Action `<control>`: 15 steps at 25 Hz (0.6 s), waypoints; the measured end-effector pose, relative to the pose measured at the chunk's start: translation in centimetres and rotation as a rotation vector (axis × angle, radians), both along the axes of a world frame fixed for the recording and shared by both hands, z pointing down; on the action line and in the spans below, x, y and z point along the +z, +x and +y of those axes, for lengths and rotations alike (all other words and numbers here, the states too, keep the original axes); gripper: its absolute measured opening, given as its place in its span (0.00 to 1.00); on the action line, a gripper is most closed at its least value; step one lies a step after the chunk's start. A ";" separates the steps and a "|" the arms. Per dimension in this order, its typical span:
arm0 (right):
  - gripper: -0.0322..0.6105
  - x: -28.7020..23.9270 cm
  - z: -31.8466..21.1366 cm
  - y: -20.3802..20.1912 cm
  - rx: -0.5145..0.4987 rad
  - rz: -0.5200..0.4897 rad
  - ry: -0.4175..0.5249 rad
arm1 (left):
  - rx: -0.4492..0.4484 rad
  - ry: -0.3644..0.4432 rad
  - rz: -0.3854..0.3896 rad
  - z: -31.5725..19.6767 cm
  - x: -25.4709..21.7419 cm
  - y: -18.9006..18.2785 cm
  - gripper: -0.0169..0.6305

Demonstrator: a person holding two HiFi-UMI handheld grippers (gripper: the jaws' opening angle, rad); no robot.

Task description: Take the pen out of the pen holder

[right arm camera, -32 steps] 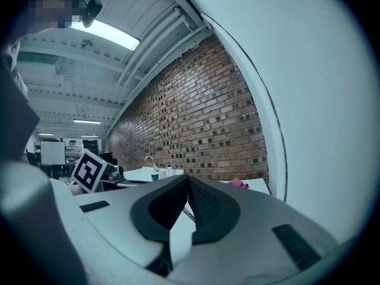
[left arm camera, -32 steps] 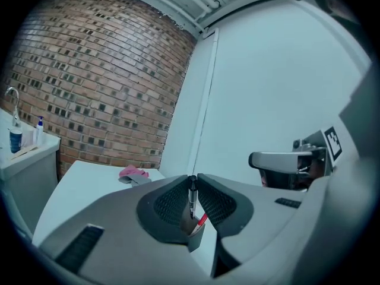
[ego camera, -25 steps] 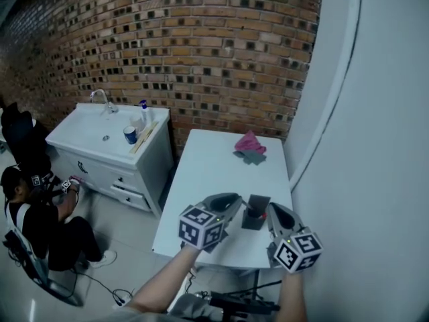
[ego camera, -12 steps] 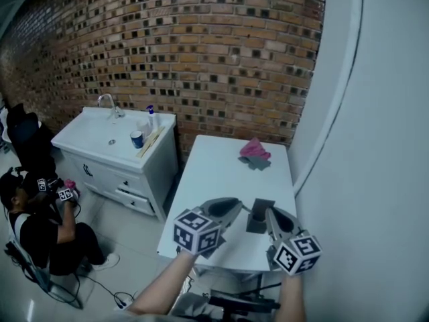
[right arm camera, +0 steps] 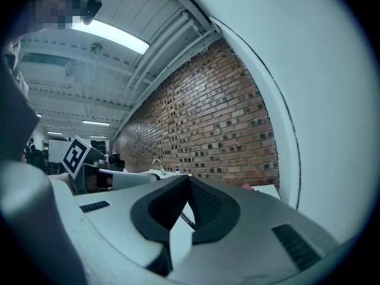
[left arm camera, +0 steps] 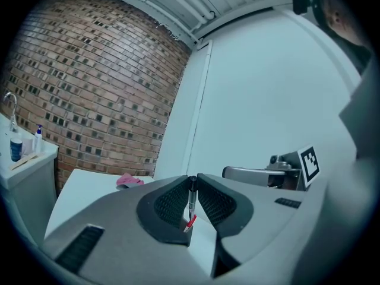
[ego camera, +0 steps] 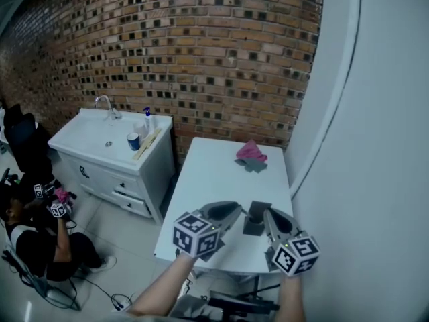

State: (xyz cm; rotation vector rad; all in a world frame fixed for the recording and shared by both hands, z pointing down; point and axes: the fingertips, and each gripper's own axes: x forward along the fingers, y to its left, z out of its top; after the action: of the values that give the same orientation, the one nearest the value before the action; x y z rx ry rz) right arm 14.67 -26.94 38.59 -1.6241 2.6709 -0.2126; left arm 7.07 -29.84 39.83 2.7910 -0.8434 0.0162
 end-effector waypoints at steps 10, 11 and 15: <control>0.03 -0.3 0.3 0.0 -0.001 0.002 0.001 | 0.011 -0.003 -0.001 0.3 0.0 0.1 0.11; 0.03 -0.4 0.3 -0.1 -0.001 0.001 0.001 | 0.012 -0.003 -0.002 0.3 -0.1 0.0 0.11; 0.03 -0.4 0.3 -0.1 -0.007 0.001 -0.001 | 0.010 -0.001 -0.010 0.3 0.0 0.0 0.11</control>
State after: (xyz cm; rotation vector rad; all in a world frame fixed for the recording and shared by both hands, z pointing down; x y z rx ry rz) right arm 14.53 -26.63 38.16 -1.6163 2.6777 -0.2131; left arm 7.11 -29.56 39.79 2.7962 -0.8320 0.0319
